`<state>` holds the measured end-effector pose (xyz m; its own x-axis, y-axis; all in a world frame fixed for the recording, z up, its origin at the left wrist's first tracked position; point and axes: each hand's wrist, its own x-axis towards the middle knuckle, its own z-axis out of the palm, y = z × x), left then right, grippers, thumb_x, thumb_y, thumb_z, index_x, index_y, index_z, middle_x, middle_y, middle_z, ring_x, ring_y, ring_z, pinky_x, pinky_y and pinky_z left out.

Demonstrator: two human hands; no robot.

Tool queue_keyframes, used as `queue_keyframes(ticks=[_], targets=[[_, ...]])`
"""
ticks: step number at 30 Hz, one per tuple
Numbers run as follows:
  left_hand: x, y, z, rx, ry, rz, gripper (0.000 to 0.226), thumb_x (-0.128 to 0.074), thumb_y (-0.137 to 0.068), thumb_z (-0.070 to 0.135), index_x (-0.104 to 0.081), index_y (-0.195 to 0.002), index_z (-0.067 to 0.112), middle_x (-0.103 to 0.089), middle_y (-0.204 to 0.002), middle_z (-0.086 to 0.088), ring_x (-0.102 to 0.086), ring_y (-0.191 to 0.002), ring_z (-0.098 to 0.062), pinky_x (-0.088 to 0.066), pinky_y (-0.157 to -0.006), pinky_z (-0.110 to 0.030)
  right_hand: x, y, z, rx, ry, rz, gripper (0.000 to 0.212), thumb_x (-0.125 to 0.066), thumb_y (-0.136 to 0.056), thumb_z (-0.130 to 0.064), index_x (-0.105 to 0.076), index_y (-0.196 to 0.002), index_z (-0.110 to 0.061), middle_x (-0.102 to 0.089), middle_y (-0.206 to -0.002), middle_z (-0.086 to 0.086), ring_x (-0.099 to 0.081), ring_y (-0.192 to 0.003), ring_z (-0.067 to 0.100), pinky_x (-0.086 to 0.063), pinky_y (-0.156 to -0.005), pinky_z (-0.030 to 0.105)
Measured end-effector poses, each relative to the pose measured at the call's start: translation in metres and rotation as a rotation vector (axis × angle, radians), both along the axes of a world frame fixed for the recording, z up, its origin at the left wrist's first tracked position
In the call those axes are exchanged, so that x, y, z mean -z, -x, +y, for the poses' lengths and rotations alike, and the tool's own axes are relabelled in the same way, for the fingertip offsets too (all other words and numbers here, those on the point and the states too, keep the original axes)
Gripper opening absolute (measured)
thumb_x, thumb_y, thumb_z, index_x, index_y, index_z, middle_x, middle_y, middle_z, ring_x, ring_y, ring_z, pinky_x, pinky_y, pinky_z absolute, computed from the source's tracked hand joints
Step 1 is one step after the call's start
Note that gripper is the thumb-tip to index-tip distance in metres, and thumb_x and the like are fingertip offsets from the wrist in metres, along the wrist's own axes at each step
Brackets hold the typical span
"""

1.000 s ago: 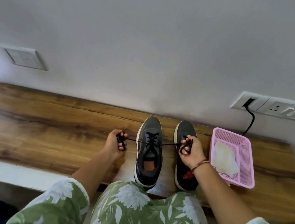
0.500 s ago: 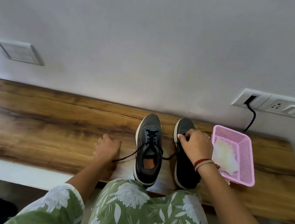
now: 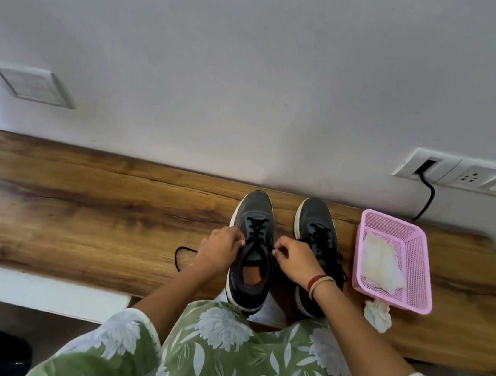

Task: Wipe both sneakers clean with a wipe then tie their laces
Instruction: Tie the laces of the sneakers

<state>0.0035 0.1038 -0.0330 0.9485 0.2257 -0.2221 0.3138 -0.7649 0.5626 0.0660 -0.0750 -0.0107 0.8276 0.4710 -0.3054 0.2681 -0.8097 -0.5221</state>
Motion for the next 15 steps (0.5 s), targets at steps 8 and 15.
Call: queue_keyframes(ticks=[8, 15], targets=[[-0.006, -0.004, 0.02, 0.11, -0.024, 0.086, 0.016, -0.045, -0.099, 0.028, -0.053, -0.09, 0.017, -0.064, -0.088, -0.001, -0.059, -0.084, -0.021, -0.043, -0.069, -0.032, 0.003, -0.004, 0.001, 0.153, -0.06, 0.184, 0.014, -0.057, -0.089, -0.022, -0.059, -0.076, -0.017, -0.061, -0.081, -0.001, -0.058, -0.081, 0.015, -0.041, -0.069, 0.024], [-0.017, -0.003, 0.026, -0.125, 0.766, 0.063, 0.026, -0.05, -0.098, 0.025, -0.055, -0.075, 0.014, -0.054, -0.067, 0.002, -0.046, -0.056, -0.009, -0.039, -0.053, -0.02, -0.026, -0.007, 0.005, 0.341, -0.755, 0.555, 0.016, -0.057, -0.09, -0.016, -0.066, -0.077, -0.014, -0.068, -0.087, -0.001, -0.062, -0.087, 0.009, -0.046, -0.072, 0.02]])
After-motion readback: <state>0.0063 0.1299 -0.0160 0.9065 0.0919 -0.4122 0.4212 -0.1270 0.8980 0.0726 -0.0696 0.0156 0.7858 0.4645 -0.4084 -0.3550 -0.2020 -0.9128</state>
